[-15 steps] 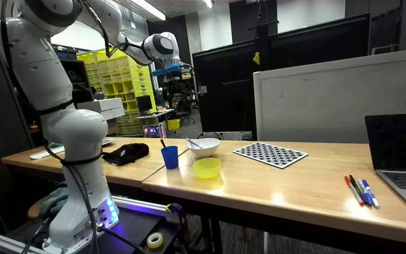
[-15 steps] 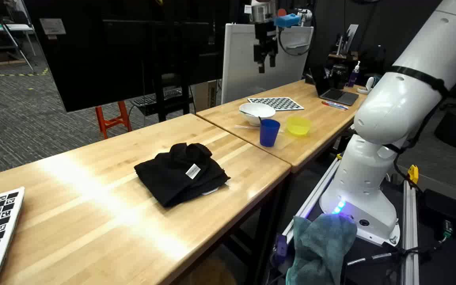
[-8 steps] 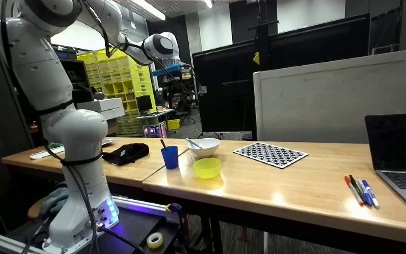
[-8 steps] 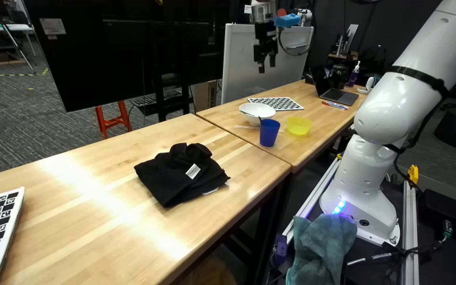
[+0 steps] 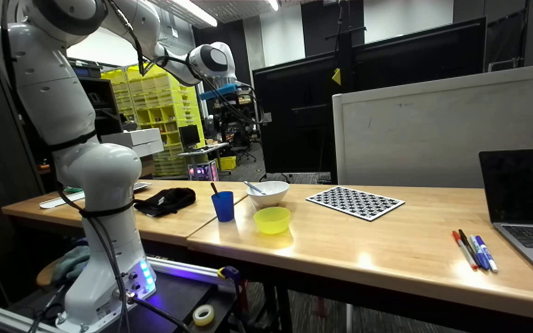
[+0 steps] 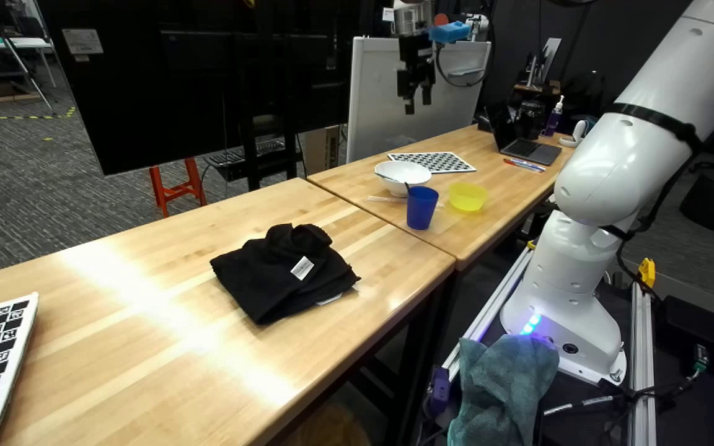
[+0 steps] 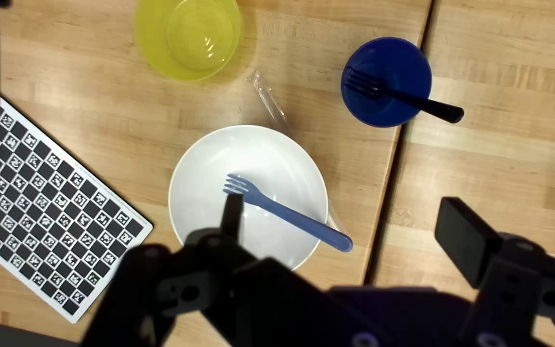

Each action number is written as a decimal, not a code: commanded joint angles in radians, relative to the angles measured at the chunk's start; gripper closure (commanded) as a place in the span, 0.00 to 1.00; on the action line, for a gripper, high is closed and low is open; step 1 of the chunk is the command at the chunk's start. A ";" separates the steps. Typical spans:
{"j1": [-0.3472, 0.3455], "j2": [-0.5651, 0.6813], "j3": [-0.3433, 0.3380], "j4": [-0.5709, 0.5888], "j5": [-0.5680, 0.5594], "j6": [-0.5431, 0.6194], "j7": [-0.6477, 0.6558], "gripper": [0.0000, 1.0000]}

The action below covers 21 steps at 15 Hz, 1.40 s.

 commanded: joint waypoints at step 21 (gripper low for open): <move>0.012 -0.206 -0.021 -0.250 0.088 0.053 -0.056 0.00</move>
